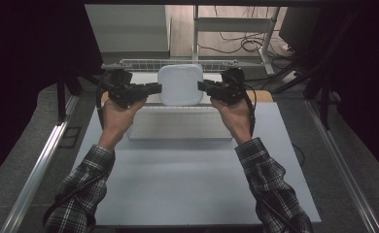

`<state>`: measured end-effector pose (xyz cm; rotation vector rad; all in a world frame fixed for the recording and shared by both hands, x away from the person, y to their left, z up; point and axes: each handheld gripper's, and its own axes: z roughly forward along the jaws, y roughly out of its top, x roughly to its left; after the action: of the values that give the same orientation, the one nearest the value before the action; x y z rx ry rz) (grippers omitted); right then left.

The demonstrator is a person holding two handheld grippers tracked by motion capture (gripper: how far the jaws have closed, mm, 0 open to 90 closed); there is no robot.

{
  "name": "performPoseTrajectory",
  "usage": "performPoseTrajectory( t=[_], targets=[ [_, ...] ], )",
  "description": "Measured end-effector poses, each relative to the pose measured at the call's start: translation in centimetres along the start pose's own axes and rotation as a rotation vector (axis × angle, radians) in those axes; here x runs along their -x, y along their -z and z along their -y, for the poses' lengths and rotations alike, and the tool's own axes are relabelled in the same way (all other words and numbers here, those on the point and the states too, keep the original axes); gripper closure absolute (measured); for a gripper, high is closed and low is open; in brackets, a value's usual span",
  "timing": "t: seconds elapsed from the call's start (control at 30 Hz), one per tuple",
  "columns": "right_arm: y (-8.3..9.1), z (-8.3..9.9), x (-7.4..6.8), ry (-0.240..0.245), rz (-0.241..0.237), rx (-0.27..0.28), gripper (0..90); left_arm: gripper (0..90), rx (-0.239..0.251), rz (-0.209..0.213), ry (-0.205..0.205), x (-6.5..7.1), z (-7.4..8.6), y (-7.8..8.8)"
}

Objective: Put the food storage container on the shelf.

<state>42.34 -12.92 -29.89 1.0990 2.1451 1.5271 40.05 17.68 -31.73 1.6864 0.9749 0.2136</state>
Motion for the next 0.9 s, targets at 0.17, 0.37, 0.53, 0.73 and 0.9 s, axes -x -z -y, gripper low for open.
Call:
performPoseTrajectory(
  t=[0.17,0.37,0.53,0.73,0.9],
  targets=[
    [-0.8,-0.3,0.1,-0.010,0.001,-0.010,67.9,68.2,0.006,-0.009,0.020,-0.6,-0.3,-0.5],
    [-1.4,-0.6,0.2,-0.011,0.003,-0.018,66.0,66.9,0.005,-0.036,0.017,-0.9,-0.7,-0.8],
    [-2.0,-0.9,0.2,-0.007,0.013,-0.022,61.9,63.5,-0.016,-0.055,0.010,-1.1,-1.0,-1.4],
    [-2.6,-1.0,0.3,-0.006,0.031,-0.023,55.9,56.6,-0.039,-0.068,-0.001,-1.3,-1.2,-2.2],
    [-3.1,-1.1,0.7,0.005,0.063,-0.029,51.5,52.0,-0.046,-0.063,0.024,-1.6,-1.5,-2.7]
  ],
)
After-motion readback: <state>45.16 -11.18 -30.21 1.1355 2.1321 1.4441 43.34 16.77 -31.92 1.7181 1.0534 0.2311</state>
